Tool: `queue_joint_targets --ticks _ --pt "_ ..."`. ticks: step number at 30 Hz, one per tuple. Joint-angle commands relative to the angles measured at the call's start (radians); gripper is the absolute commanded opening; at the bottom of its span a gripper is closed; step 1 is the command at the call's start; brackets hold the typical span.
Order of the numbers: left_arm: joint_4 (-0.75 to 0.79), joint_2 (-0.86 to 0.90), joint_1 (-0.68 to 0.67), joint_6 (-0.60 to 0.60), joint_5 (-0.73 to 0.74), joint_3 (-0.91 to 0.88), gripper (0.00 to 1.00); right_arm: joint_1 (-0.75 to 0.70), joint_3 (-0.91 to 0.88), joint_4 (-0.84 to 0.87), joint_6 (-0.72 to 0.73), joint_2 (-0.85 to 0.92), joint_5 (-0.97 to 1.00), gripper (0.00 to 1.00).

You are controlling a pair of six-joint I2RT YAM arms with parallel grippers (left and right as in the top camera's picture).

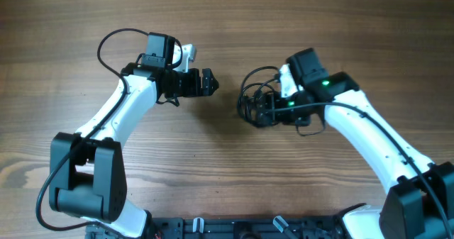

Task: Untangle cables

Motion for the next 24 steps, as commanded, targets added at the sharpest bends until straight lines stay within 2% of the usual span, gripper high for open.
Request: queue_joint_targets --ticks 1,8,12,24 --pt "0.003 0.011 -0.004 0.013 0.002 -0.008 1.0 0.071 -0.009 0.043 0.053 -0.011 0.01 0.69" --pt "0.003 0.011 -0.004 0.013 0.002 -0.008 1.0 0.191 -0.01 0.061 0.115 -0.006 0.166 0.63" --pt "0.003 0.011 -0.004 0.013 0.002 -0.008 1.0 0.214 -0.012 0.061 0.122 -0.004 0.276 0.53" --pt "0.003 0.011 -0.003 0.013 0.002 -0.008 1.0 0.214 -0.016 0.093 0.121 -0.004 0.329 0.52"
